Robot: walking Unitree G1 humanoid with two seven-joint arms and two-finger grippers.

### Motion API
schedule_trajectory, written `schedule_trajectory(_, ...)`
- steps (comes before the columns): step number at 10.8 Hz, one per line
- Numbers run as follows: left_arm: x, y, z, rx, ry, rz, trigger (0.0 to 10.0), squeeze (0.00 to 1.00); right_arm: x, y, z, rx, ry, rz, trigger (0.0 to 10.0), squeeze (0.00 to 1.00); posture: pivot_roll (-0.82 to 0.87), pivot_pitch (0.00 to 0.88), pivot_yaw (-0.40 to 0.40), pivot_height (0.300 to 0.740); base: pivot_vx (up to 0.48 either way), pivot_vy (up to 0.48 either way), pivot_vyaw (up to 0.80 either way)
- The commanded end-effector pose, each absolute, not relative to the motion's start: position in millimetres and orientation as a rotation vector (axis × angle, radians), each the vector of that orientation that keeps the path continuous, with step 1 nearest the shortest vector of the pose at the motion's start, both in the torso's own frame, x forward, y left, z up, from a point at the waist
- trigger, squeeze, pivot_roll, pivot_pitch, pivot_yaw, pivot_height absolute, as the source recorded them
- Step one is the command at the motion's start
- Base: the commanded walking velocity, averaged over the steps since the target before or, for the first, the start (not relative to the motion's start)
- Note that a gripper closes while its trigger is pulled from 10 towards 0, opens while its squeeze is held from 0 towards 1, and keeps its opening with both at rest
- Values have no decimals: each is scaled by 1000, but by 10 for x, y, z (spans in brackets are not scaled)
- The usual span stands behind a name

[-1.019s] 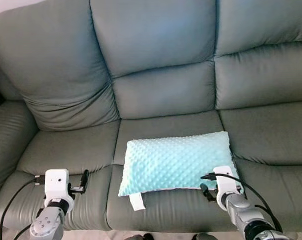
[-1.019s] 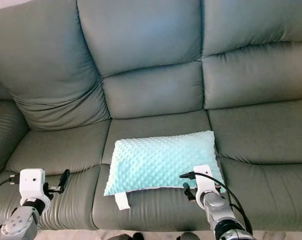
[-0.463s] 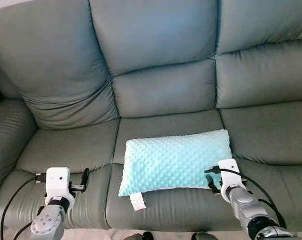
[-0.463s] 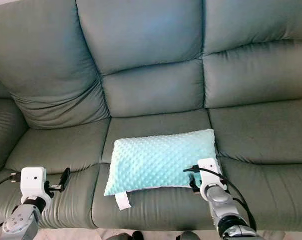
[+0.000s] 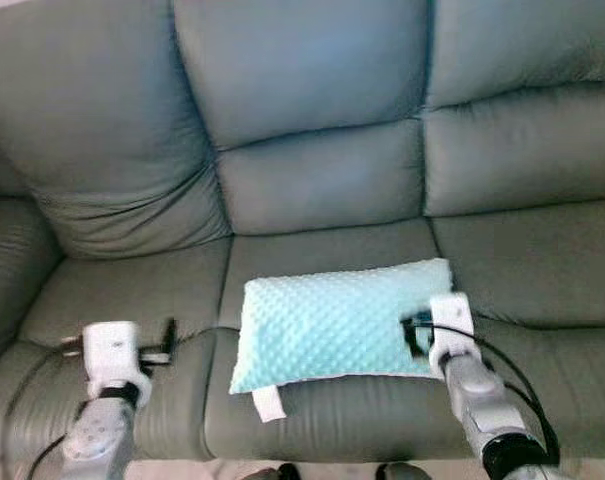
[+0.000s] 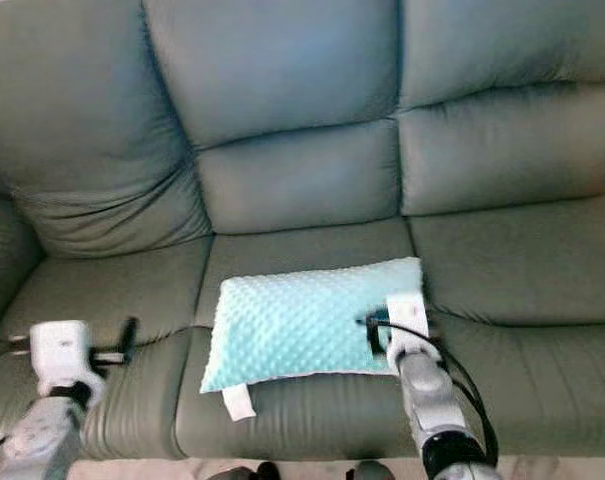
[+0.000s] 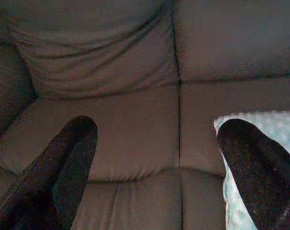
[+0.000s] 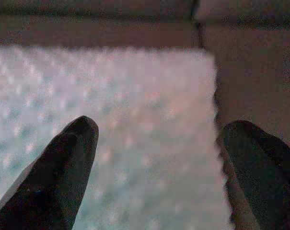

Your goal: Move the pillow to the sofa

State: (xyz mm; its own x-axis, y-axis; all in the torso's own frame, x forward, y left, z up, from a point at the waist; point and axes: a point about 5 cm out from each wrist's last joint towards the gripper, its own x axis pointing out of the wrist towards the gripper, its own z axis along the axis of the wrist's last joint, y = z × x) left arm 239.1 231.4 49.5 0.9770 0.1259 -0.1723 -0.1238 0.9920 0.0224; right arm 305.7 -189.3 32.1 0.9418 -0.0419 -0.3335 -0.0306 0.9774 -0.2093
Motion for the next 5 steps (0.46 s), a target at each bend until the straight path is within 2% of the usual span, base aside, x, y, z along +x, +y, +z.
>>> schedule_trajectory(1, 2389, 2465, 598, 22, 138, 193, 10000, 0, 3080, -1729, 471, -208, 257, 27, 10000, 0, -178, 146, 154, 740, 0, 0, 0)
schedule_trajectory(2, 2438, 2490, 678, 17, 105, 209, 10000, 0, 3093, -1653, 596, -208, 197, 42, 10000, 0, -183, 139, 147, 740, 0, 0, 0)
schedule_trajectory(3, 2527, 2494, 863, 33, 6, 201, 10000, 0, 3135, -1435, 856, -226, 60, 103, 10000, 0, -198, 109, 128, 740, 0, 0, 0)
schedule_trajectory(5, 2530, 2448, 871, 41, -18, 251, 10000, 0, 3181, -1289, 1020, -198, 19, 126, 10000, 0, -200, 66, 98, 740, 0, 0, 0)
